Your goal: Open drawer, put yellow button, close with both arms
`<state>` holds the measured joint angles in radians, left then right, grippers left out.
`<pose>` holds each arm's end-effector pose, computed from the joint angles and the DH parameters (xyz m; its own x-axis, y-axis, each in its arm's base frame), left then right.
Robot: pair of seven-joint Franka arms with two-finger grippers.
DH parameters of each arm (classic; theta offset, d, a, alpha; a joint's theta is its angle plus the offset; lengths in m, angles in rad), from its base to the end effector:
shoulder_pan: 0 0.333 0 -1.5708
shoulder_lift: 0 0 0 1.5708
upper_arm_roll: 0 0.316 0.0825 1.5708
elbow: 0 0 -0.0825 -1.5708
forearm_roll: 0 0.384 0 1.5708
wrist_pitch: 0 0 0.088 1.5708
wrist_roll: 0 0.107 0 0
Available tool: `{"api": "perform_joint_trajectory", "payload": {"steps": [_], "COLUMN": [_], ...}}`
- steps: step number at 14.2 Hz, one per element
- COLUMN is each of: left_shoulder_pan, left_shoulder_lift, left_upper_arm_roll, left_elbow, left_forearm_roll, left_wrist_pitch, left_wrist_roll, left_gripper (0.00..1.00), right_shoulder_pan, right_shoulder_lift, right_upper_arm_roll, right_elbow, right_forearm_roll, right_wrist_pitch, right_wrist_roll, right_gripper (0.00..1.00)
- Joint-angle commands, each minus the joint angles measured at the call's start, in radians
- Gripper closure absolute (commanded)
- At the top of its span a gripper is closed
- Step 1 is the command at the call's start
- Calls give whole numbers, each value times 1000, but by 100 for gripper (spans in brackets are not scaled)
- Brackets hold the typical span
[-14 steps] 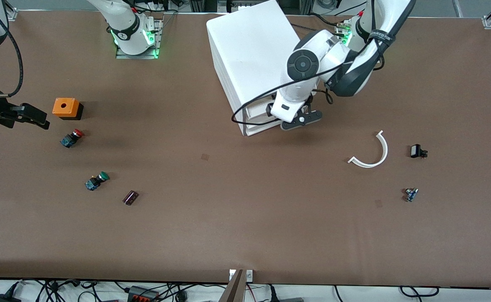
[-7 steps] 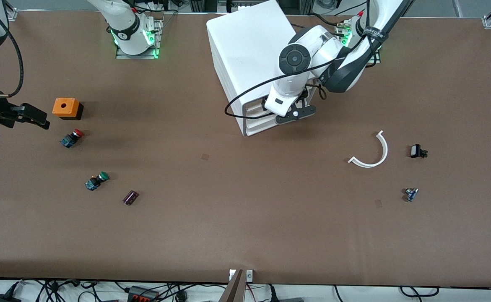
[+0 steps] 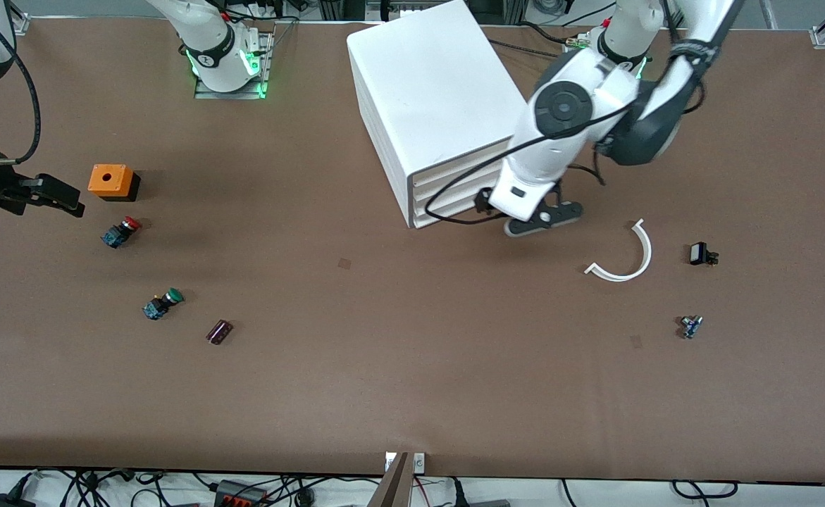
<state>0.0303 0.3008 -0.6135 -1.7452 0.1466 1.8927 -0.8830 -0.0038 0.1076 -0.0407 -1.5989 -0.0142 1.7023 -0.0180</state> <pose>0.5374 -0.3078 0.4189 0.9621 0.2577 -0.0889 0.2541 -0.9659 -0.0492 0.5945 -0.0267 0.5608 0.9997 -0.0244 -0.0045 -0.0243 -0.9995 0.0184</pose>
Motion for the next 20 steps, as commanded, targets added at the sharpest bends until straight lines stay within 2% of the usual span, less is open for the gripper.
{"api": "perform_joint_trajectory", "payload": {"steps": [1, 4, 7, 9, 11, 13, 15, 17, 20], "left_shoulder_pan": [77, 163, 165, 90, -5, -67, -67, -56, -56], "left_shoulder_lift": [-9, -3, -66, -149, -195, -236, -267, -340, -336], "left_upper_arm_roll": [-5, 3, 90, 264, 445, 546, 567, 577, 569], "left_elbow": [76, 191, 207, 172, 142, 104, 79, -17, -2], "left_forearm_roll": [86, 102, 79, -64, -146, -150, -150, -144, -140], "left_wrist_pitch": [-104, -217, -236, -238, -231, -222, -196, -66, -117], "left_wrist_roll": [201, 463, 665, 781, 873, 944, 918, 924, 924], "left_gripper": [0, 0, 0, 0, 0, 0, 0, 0, 0], "right_shoulder_pan": [-4, 2, 1, 1, -2, 1, 1, -1, -2], "right_shoulder_lift": [-20, -25, -20, -20, -20, -28, -29, -31, -42], "right_upper_arm_roll": [-1, -1, -1, -1, -1, -1, -1, -1, -5], "right_elbow": [-26, -35, -35, -35, -38, -56, -78, -78, -75], "right_forearm_roll": [-10, -9, -9, -10, -9, -9, -4, -3, -1], "right_wrist_pitch": [3, 5, 17, 19, 22, 46, 69, 66, 51], "right_wrist_roll": [-8, -7, -7, -7, -5, -5, -5, -3, -5], "right_gripper": [0, 0, 0, 0, 0, 0, 0, 0, 0]}}
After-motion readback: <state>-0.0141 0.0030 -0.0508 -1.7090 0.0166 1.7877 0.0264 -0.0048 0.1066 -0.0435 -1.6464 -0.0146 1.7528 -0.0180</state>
